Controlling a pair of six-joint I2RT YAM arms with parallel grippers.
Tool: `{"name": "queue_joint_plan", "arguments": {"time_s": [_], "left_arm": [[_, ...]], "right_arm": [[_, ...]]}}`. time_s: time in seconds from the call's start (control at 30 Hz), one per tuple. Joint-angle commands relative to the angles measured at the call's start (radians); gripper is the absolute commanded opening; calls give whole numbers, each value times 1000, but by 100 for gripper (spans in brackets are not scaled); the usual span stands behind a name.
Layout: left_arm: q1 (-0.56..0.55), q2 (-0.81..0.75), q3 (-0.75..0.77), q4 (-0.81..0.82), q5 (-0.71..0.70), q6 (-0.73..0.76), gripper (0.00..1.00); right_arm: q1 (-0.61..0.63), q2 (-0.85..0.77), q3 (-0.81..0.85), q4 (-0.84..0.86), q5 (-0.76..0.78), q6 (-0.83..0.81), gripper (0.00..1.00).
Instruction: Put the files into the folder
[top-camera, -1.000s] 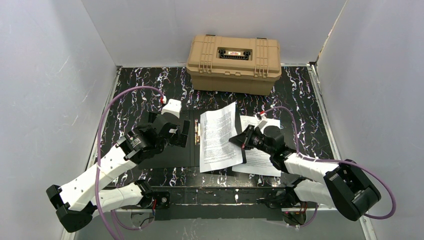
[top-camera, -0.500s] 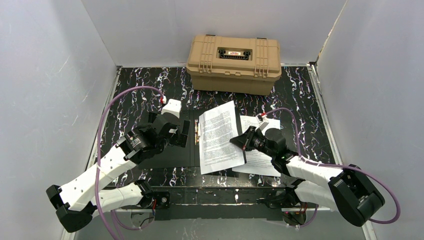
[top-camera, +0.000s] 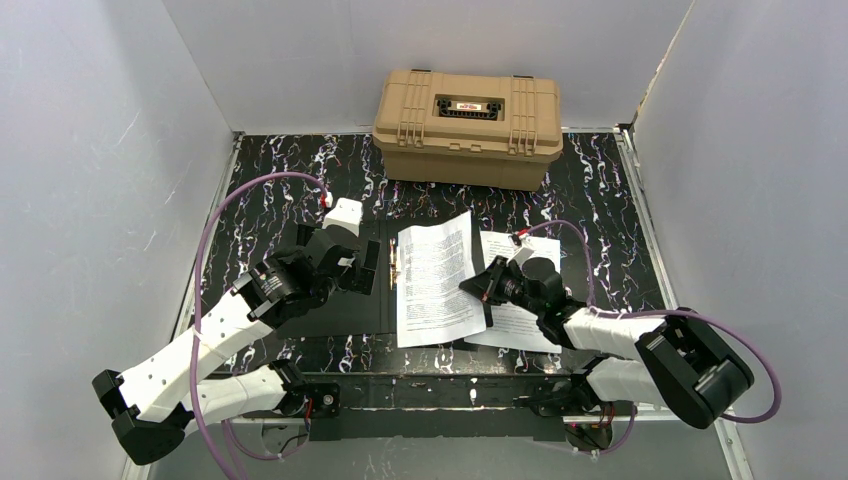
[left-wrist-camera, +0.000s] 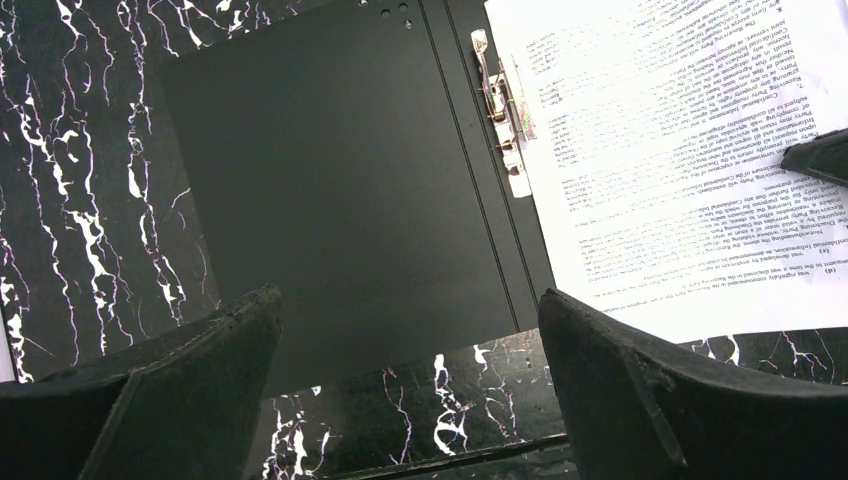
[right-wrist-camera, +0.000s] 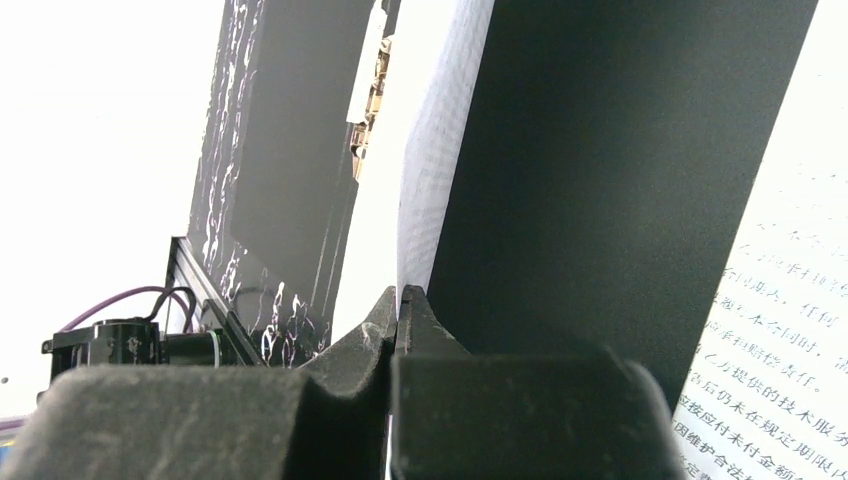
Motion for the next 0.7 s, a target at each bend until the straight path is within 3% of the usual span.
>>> {"name": "queue_joint_plan", "arguments": {"time_s": [0.0,0.3,0.67], "left_arm": [[-3,-18,-14,1,-33,1,98],[-2,-21,-17,-1,-36,1,98],[-3,-22,-18,-5,-41,2,98]], "right_arm": [[4,17,3,67,43,8,1],[4,37,88,-26,97,-64,1],[4,103,150,-22,115,-100,1]]}}
